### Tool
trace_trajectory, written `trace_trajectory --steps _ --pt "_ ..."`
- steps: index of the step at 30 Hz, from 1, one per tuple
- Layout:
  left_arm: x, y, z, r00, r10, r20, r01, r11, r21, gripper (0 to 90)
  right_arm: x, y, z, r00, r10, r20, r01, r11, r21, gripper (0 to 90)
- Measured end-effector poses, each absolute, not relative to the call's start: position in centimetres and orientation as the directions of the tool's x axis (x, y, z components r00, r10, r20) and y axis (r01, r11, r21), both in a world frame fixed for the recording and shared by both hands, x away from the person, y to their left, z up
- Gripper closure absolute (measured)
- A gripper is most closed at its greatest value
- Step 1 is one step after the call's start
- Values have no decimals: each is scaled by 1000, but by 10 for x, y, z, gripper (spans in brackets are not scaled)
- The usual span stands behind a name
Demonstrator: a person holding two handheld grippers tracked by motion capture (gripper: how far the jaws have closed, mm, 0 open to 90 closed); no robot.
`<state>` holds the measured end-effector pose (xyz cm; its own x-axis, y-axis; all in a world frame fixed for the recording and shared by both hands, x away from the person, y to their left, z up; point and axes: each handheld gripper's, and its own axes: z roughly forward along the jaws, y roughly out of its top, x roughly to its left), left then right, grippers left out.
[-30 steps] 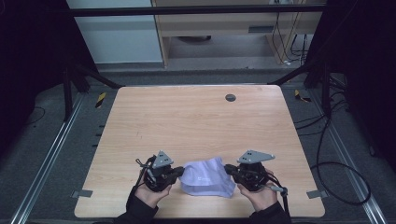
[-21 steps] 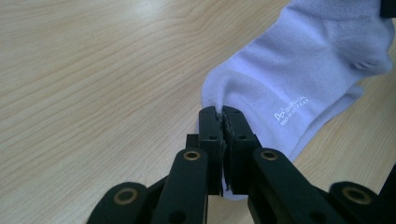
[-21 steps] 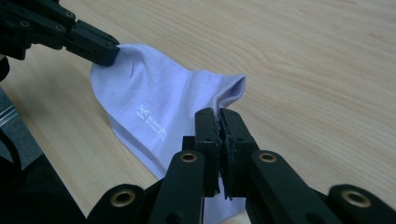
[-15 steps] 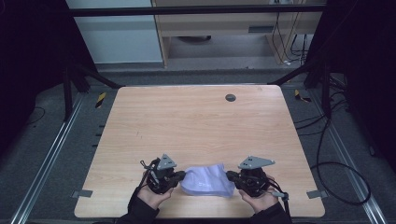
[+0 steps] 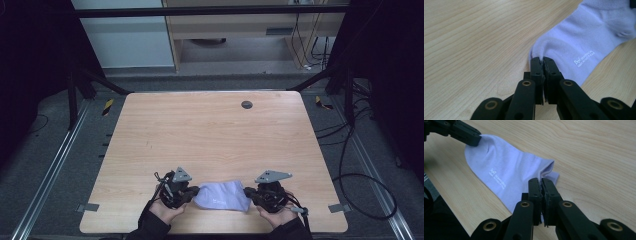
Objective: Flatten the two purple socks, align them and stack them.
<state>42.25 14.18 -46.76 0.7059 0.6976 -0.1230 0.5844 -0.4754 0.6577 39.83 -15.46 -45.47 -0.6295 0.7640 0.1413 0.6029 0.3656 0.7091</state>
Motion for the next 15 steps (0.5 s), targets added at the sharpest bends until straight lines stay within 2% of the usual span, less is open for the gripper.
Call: trace_trajectory --steps 12,15 --pt "427 140 -478 702 704 -108 592 -494 636 850 405 -159 -473 -609 784 121 631 386 673 858" --pt "426 141 -476 706 703 -89 576 -496 650 737 406 -159 -476 -605 789 110 632 391 669 807"
